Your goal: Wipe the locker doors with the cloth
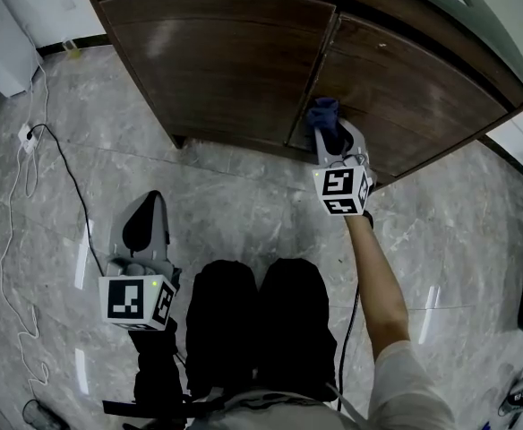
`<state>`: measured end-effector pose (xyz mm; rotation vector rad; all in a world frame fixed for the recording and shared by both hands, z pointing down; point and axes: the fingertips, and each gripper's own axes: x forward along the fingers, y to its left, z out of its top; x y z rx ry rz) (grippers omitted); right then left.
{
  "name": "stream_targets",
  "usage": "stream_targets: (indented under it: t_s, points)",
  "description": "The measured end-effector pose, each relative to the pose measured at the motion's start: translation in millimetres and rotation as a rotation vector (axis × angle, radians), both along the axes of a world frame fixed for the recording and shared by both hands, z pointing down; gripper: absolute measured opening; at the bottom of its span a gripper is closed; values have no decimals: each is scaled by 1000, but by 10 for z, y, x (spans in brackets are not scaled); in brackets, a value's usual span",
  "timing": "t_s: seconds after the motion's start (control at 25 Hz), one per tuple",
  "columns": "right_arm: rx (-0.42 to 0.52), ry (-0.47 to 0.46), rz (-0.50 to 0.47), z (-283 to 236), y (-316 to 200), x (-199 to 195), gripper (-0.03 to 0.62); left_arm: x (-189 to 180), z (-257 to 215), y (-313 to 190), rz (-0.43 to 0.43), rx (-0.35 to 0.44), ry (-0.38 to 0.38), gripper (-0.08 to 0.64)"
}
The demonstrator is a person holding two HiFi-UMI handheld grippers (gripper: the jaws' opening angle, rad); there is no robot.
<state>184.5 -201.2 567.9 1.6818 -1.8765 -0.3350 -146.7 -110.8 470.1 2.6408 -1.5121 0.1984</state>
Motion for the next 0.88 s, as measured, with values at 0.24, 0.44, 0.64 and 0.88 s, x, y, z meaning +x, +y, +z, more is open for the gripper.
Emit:
stream_targets:
  t_s: [0.24, 0.44, 0.64, 0.88]
  points:
    - [88, -5, -22, -588, -106, -151, 112, -50, 0, -1, -8, -1, 3, 0]
    - [176, 1, -46, -1254, -201, -320, 112, -54, -8, 2, -7, 0, 12, 0]
    - [234, -22, -41, -1814, -275, -437, 112, -41, -11, -2, -3, 0, 16, 0]
    - [304, -20, -53, -2339, -373, -609, 112, -43, 4, 5, -2, -4, 25, 0]
